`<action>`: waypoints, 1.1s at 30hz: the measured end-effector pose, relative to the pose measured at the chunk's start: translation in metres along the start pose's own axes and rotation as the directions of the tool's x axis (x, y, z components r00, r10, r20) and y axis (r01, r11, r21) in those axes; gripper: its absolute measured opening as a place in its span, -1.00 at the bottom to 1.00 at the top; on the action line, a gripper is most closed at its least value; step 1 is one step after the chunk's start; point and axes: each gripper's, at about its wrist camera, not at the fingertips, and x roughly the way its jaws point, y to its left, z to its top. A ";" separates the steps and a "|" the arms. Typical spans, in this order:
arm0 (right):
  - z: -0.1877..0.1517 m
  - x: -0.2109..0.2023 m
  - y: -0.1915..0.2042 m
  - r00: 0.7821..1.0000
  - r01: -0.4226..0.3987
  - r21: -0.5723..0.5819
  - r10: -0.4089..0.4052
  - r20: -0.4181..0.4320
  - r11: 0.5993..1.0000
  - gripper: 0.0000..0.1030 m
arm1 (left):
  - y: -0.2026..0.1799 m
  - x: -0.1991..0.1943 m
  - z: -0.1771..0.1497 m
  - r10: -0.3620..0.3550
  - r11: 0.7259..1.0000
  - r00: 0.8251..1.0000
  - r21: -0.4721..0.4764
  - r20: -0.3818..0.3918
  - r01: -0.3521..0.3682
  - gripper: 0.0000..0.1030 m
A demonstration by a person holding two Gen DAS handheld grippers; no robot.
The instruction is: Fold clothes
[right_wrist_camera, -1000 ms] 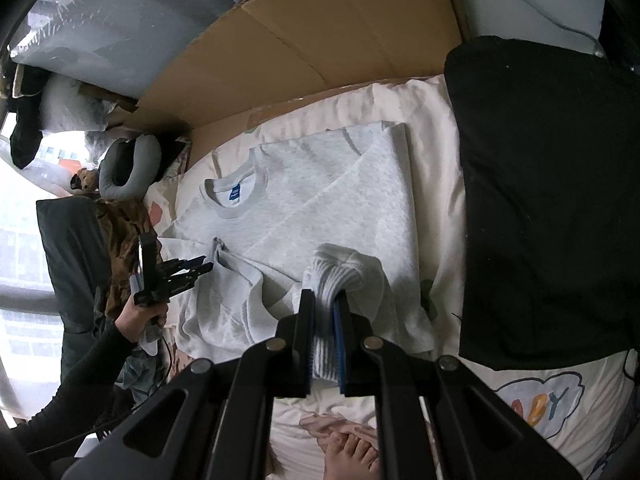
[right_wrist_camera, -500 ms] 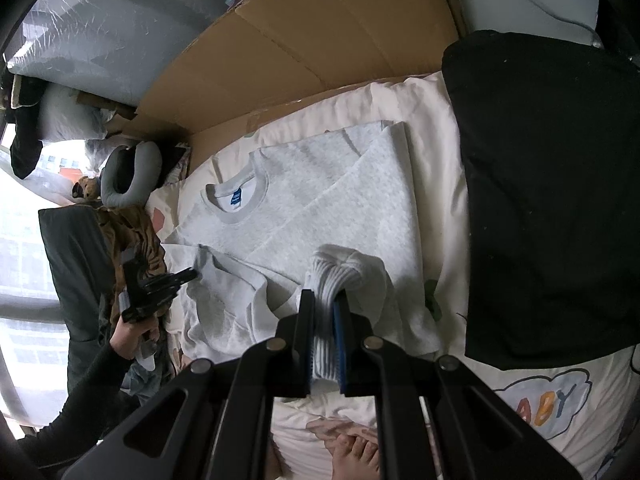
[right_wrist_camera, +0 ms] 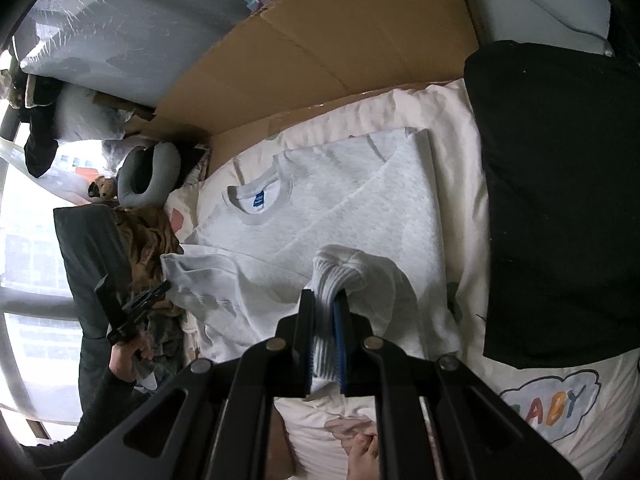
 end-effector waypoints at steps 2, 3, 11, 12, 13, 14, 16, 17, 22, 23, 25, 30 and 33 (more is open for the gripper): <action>0.002 0.001 0.003 1.000 -0.011 0.003 0.011 -0.004 1.000 -0.85 | 0.009 -0.014 -0.003 0.014 1.000 0.999 -0.026 0.037 -0.013 -0.87; 0.003 0.002 0.004 1.000 -0.017 0.005 0.017 -0.007 1.000 -0.85 | 0.013 -0.020 -0.003 0.020 0.999 0.998 -0.040 0.056 -0.018 -0.87; 0.018 0.007 0.026 0.999 -0.036 -0.009 0.036 0.006 0.999 -0.86 | 0.034 -0.038 -0.003 0.057 0.994 0.989 -0.105 0.138 -0.042 -0.87; 0.020 0.007 0.030 0.999 -0.037 -0.010 0.037 0.020 0.999 -0.86 | 0.034 -0.039 -0.001 0.060 0.993 0.987 -0.108 0.148 -0.044 -0.87; 0.023 0.005 0.034 0.999 -0.037 -0.014 0.038 0.032 0.999 -0.86 | 0.035 -0.041 0.001 0.061 0.993 0.985 -0.110 0.159 -0.044 -0.87; 0.026 0.004 0.038 0.998 -0.037 -0.018 0.038 0.044 0.999 -0.86 | 0.035 -0.044 0.003 0.060 0.993 0.984 -0.110 0.170 -0.042 -0.87; 0.031 -0.001 0.046 0.996 -0.037 -0.024 0.039 0.074 0.999 -0.86 | 0.036 -0.049 0.007 0.060 0.993 0.979 -0.115 0.195 -0.038 -0.87; 0.034 -0.004 0.049 0.995 -0.037 -0.025 0.039 0.087 0.999 -0.86 | 0.036 -0.051 0.009 0.059 0.993 0.977 -0.116 0.203 -0.036 -0.87; 0.043 -0.015 0.059 0.987 -0.030 -0.012 0.031 0.158 0.999 -0.86 | 0.039 -0.057 0.020 0.063 0.992 0.969 -0.118 0.239 -0.036 -0.87; 0.044 -0.016 0.059 0.985 -0.027 -0.005 0.027 0.169 1.000 -0.86 | 0.040 -0.058 0.022 0.065 0.992 0.967 -0.120 0.246 -0.036 -0.87; 0.046 -0.018 0.060 0.981 -0.021 0.006 0.020 0.191 1.000 -0.86 | 0.041 -0.060 0.025 0.066 0.991 0.963 -0.126 0.260 -0.034 -0.87; 0.051 -0.019 0.060 0.973 -0.021 0.029 0.014 0.228 0.999 -0.86 | 0.044 -0.059 0.026 0.067 0.990 0.959 -0.138 0.274 -0.030 -0.87; 0.055 -0.008 0.053 0.976 -0.016 0.052 0.004 0.216 0.999 -0.86 | 0.049 -0.050 0.025 0.067 0.987 0.962 -0.156 0.264 -0.026 -0.87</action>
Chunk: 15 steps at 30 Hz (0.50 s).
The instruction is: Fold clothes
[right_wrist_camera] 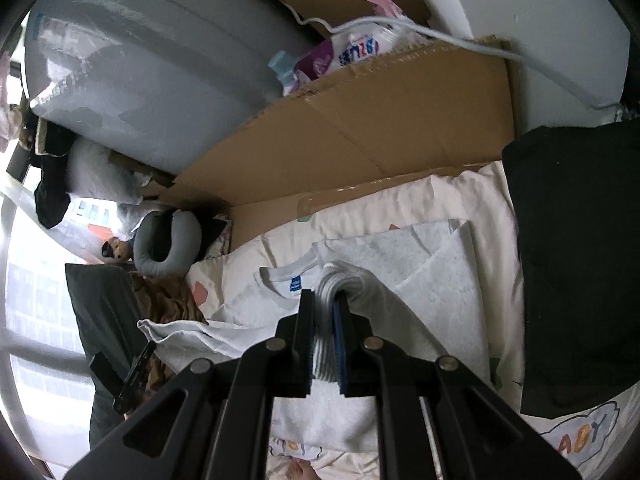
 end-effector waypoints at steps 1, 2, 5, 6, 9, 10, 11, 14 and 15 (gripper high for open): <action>0.000 0.007 -0.004 1.000 0.004 0.012 -0.004 -0.010 1.000 -0.86 | 0.002 0.004 -0.001 0.001 1.000 1.000 -0.004 -0.005 -0.001 -0.87; 0.001 0.014 -0.007 1.000 0.009 0.024 -0.008 -0.020 1.000 -0.86 | 0.003 0.009 -0.003 0.005 1.000 1.000 -0.004 -0.013 -0.005 -0.87; 0.001 0.035 -0.018 0.999 0.032 0.050 -0.030 -0.040 0.998 -0.86 | 0.007 0.024 -0.009 0.010 1.000 0.999 -0.012 -0.031 -0.010 -0.87; 0.002 0.042 -0.021 0.998 0.041 0.056 -0.038 -0.043 0.998 -0.86 | 0.009 0.029 -0.011 0.010 1.000 0.999 -0.017 -0.035 -0.011 -0.87; 0.005 0.062 -0.031 0.997 0.059 0.089 -0.054 -0.051 0.994 -0.86 | 0.012 0.043 -0.015 0.014 1.000 0.999 -0.026 -0.045 -0.015 -0.87; 0.007 0.068 -0.034 0.997 0.065 0.099 -0.060 -0.052 0.993 -0.86 | 0.014 0.048 -0.016 0.018 0.999 0.999 -0.025 -0.048 -0.019 -0.87; 0.008 0.074 -0.038 0.996 0.070 0.109 -0.065 -0.054 0.992 -0.86 | 0.015 0.053 -0.016 0.021 0.999 0.999 -0.028 -0.051 -0.022 -0.87; 0.013 0.094 -0.044 0.995 0.080 0.130 -0.072 -0.064 0.988 -0.86 | 0.019 0.064 -0.017 0.027 0.999 0.998 -0.036 -0.059 -0.030 -0.87; 0.014 0.099 -0.045 0.995 0.082 0.134 -0.074 -0.066 0.988 -0.86 | 0.020 0.068 -0.018 0.031 0.999 0.998 -0.037 -0.063 -0.033 -0.87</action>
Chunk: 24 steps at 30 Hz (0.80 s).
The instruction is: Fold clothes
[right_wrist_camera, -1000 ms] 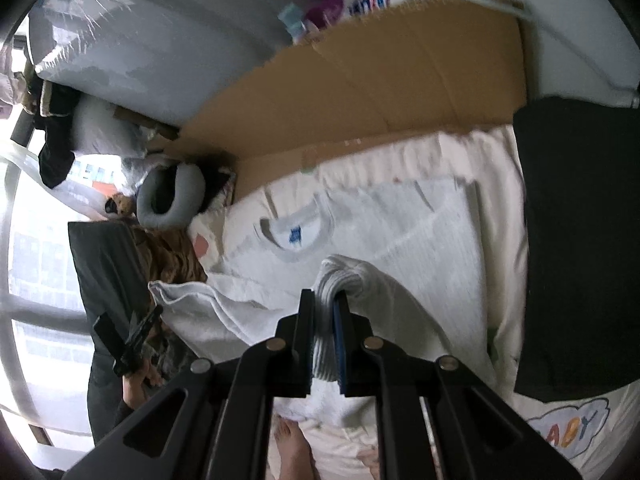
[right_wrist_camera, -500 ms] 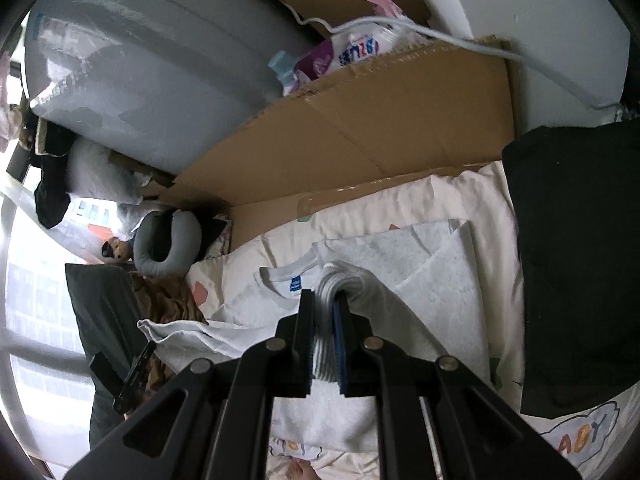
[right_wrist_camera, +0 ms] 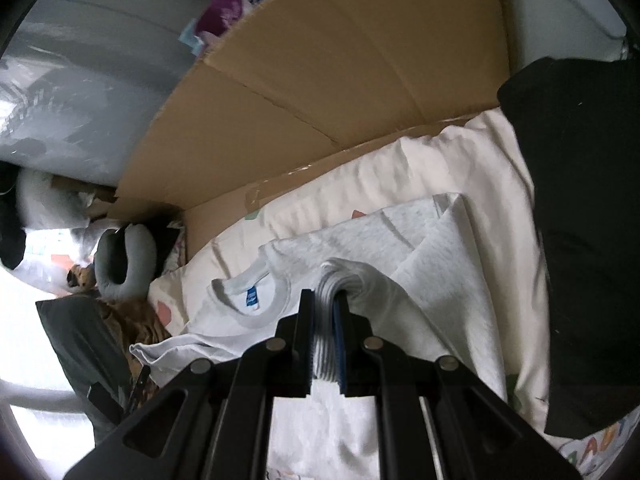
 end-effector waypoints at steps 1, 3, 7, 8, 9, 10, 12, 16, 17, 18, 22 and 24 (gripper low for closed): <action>0.003 0.005 -0.001 1.000 0.001 0.005 -0.001 0.000 1.000 -0.86 | 0.001 0.004 0.000 0.002 1.000 1.000 -0.002 -0.003 -0.002 -0.87; 0.009 0.015 -0.003 1.000 0.003 0.017 -0.003 0.006 1.000 -0.85 | 0.002 0.013 0.001 0.004 1.000 1.000 -0.003 -0.007 -0.004 -0.87; 0.020 0.033 -0.006 1.000 0.006 0.028 -0.007 0.019 1.000 -0.86 | 0.004 0.030 0.003 0.004 1.000 1.000 -0.004 -0.014 -0.004 -0.87; 0.023 0.037 -0.007 1.000 0.007 0.029 -0.008 0.024 1.000 -0.85 | 0.004 0.035 0.004 0.005 1.000 1.000 -0.002 -0.015 -0.005 -0.87; 0.025 0.041 -0.008 1.000 0.009 0.030 -0.010 0.028 1.000 -0.85 | 0.004 0.040 0.004 0.006 1.000 1.000 0.002 -0.018 -0.006 -0.87; 0.027 0.046 -0.010 0.999 0.011 0.031 -0.012 0.032 0.999 -0.85 | 0.004 0.044 0.004 0.006 1.000 1.000 0.006 -0.021 -0.006 -0.87; 0.030 0.053 -0.014 0.999 0.012 0.029 -0.014 0.039 0.999 -0.85 | 0.004 0.050 0.003 0.003 1.000 1.000 0.006 -0.024 -0.003 -0.87; 0.031 0.068 -0.026 0.999 -0.010 0.026 0.009 0.042 1.000 -0.82 | 0.013 0.066 0.002 -0.008 0.999 0.999 -0.043 -0.051 0.006 -0.87; 0.032 0.071 -0.030 0.999 -0.023 0.034 0.022 0.033 0.999 -0.77 | 0.016 0.070 0.001 -0.012 0.998 0.998 -0.057 -0.061 0.009 -0.87; 0.032 0.071 -0.032 0.999 -0.031 0.035 0.030 0.032 0.999 -0.74 | 0.018 0.074 0.000 -0.014 0.998 0.997 -0.067 -0.076 0.009 -0.86; 0.033 0.060 -0.028 0.997 -0.046 -0.010 0.046 0.066 0.999 -0.41 | 0.020 0.084 -0.004 0.005 0.996 0.991 -0.085 -0.135 -0.017 -0.82; 0.034 0.053 -0.025 0.995 -0.054 -0.034 0.056 0.084 0.998 -0.10 | 0.016 0.083 -0.005 -0.002 0.997 0.991 -0.079 -0.134 -0.008 -0.81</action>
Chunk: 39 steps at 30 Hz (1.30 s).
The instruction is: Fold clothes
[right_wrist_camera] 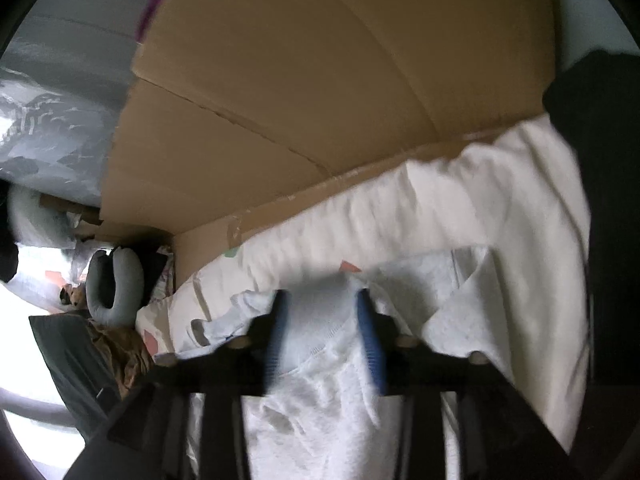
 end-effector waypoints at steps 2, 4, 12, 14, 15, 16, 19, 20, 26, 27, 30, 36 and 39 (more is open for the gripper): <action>0.001 -0.006 0.005 1.000 -0.001 -0.041 0.001 0.013 0.999 -0.04 | -0.003 -0.002 0.000 0.007 1.000 1.000 0.011 0.002 -0.007 -0.71; 0.002 -0.009 0.008 1.000 0.016 -0.081 -0.014 0.017 0.997 -0.03 | -0.007 -0.005 0.000 0.015 1.000 1.000 0.025 0.007 -0.015 -0.28; -0.003 0.018 0.014 0.996 0.079 -0.209 -0.085 -0.022 0.975 0.00 | -0.021 0.005 0.013 0.002 0.996 1.000 0.086 -0.001 -0.002 0.15; -0.004 0.027 0.016 0.994 0.096 -0.248 -0.107 -0.033 0.964 0.00 | -0.022 0.012 0.017 0.007 0.996 1.000 0.090 -0.006 -0.006 0.15; -0.005 0.032 0.018 0.992 0.105 -0.269 -0.119 -0.038 0.957 0.00 | -0.021 0.015 0.018 0.007 0.996 1.000 0.088 -0.010 -0.006 0.15; -0.005 0.037 0.019 0.991 0.115 -0.292 -0.132 -0.039 0.949 0.00 | -0.021 0.017 0.020 0.005 0.996 1.000 0.084 -0.014 -0.004 0.15; -0.006 0.048 0.021 0.985 0.155 -0.345 -0.171 -0.018 0.926 0.00 | -0.019 0.028 0.025 0.005 0.997 0.999 0.080 -0.032 -0.003 0.15; -0.006 0.052 0.021 0.984 0.163 -0.352 -0.179 -0.012 0.922 0.02 | -0.019 0.032 0.026 -0.001 0.997 0.999 0.083 -0.039 0.004 0.15; -0.003 0.067 0.024 0.985 0.153 -0.384 -0.171 -0.011 0.911 0.11 | -0.025 0.052 0.031 -0.051 0.992 0.996 0.112 -0.079 0.060 0.14; -0.003 0.069 0.025 0.985 0.154 -0.394 -0.172 -0.012 0.906 0.12 | -0.025 0.053 0.030 -0.050 0.992 0.996 0.115 -0.074 0.058 0.03; -0.004 0.074 0.030 0.981 0.173 -0.432 -0.193 -0.002 0.885 -0.08 | -0.026 0.049 0.030 -0.018 0.991 0.999 0.133 -0.048 0.025 -0.71; -0.003 0.065 0.032 0.981 0.184 -0.456 -0.195 0.023 0.871 -0.81 | -0.025 0.028 0.028 -0.025 0.985 1.000 0.173 0.014 0.022 -0.86; -0.004 0.051 0.036 0.981 0.192 -0.474 -0.187 0.058 0.859 -0.90 | -0.028 0.015 0.027 -0.025 0.982 0.998 0.188 0.052 0.014 -0.89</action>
